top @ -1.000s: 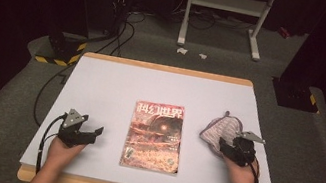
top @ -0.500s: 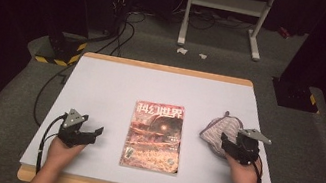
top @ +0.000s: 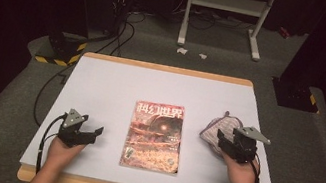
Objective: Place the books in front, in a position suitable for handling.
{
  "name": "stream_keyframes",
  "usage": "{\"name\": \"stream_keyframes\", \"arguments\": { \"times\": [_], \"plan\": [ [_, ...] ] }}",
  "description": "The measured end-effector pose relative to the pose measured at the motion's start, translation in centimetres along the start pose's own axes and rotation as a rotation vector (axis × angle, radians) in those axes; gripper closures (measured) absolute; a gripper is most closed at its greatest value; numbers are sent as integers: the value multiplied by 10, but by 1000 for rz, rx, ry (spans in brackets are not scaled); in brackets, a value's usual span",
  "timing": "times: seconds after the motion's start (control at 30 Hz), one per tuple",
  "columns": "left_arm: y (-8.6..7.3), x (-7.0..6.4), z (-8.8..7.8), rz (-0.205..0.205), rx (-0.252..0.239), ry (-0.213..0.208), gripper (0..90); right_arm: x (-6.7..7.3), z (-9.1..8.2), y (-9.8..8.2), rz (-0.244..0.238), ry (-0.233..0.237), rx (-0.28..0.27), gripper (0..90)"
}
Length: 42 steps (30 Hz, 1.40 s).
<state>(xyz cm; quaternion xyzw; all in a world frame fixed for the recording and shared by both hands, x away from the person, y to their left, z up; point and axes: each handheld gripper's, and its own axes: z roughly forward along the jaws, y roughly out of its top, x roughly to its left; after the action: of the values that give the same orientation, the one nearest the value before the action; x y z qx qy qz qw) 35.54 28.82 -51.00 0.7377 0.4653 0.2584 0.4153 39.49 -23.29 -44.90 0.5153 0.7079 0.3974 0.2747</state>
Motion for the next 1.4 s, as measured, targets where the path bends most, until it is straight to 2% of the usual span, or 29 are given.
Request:
{"name": "stream_keyframes", "arguments": {
  "times": [0.07,0.33,0.37,0.5,0.6,0.67,0.77,0.93,1.0,1.03,1.1,1.2,1.23,1.4],
  "plan": [
    [0,0,0,0,0,1,209,4,0,0,-18,10,-4,400],
    [0,1,-1,-2,-5,3,208,24,-1,0,-40,63,-16,424],
    [0,1,-1,-7,-10,5,208,34,-3,-2,-71,81,-25,417],
    [0,1,-1,-11,-11,-1,210,50,-4,-4,-76,139,-14,390],
    [0,1,-1,-7,-8,-6,212,61,-3,-12,-101,143,-1,376],
    [0,1,-1,-8,-9,-5,216,65,-1,-18,-89,149,8,368],
    [0,1,-1,-16,-5,0,218,71,3,-25,-107,169,34,357],
    [1,1,-2,-27,1,6,217,78,9,-35,-110,217,46,337],
    [4,-2,-3,-45,1,-1,216,81,13,-38,-121,215,69,319],
    [6,-5,-4,-53,1,-6,215,82,15,-39,-126,224,78,318],
    [11,-15,-5,-43,0,-24,216,85,17,-40,-131,238,90,317],
    [19,-37,-3,-17,11,-80,214,93,19,-42,-170,241,88,299],
    [22,-48,-1,2,30,-101,214,95,19,-43,-178,239,90,295],
    [25,-87,14,47,126,-167,206,107,21,-47,-210,242,96,291]
  ]
}}
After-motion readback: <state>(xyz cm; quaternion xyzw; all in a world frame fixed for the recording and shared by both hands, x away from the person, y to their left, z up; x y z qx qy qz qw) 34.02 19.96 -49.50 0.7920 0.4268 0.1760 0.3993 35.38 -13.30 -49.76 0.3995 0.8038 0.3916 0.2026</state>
